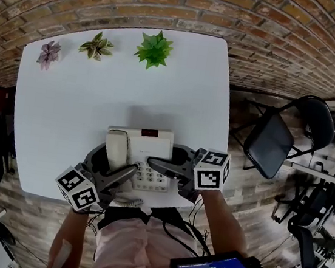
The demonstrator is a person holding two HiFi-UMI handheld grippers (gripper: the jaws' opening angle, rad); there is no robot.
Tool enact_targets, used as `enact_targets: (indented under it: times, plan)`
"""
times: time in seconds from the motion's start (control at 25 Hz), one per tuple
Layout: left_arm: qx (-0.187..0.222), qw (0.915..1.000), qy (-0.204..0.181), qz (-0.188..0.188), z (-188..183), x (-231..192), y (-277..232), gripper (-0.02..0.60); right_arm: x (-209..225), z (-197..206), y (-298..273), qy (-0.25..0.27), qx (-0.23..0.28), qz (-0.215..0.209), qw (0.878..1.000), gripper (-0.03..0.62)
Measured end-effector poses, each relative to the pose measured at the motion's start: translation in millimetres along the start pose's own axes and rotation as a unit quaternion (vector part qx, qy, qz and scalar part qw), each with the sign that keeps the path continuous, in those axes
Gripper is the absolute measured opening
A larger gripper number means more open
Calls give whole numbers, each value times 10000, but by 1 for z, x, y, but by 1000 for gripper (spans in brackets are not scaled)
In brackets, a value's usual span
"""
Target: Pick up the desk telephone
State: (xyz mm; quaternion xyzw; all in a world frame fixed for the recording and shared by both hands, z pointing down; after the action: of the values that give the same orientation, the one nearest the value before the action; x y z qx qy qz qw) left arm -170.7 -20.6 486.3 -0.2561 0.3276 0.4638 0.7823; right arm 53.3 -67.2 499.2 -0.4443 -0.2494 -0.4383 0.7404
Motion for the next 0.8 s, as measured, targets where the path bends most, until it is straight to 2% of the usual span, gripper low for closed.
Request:
enact_targets:
  times: [0.16, 0.32, 0.4, 0.52, 0.72, 0.8]
  plan:
    - [179, 9984, 420, 332, 2, -6, 18, 445, 0, 0, 2, 11, 79, -155, 9998, 222]
    - [-11, 9947, 658, 787, 5, -4, 8, 445, 1, 1, 4, 125, 166, -340, 9992, 218]
    - [7, 9933, 735, 890, 6, -4, 4, 445, 1, 1, 3, 60, 188, -372, 9991, 218]
    - [17, 9940, 730, 809, 5, -6, 3, 434, 1, 0, 4, -16, 188, -352, 9992, 218]
    - [37, 9964, 673, 521, 5, -6, -1, 416, 6, -1, 0, -294, -259, 149, 9991, 241]
    - [12, 9966, 674, 480, 5, -7, -2, 413, 8, 0, -1, -408, -410, 219, 9981, 245]
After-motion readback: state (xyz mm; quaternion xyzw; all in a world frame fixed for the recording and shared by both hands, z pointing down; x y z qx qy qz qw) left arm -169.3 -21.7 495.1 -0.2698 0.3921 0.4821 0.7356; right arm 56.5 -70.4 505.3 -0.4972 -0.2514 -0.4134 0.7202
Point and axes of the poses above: the fingertips, and each gripper's own axes: y backward along the fingers, x to its right, z out of its underside, the point moved 9 cm from there along y, backward along the fingers, and after that the axes turned 15 degrees about z, right-handed, at the moved point
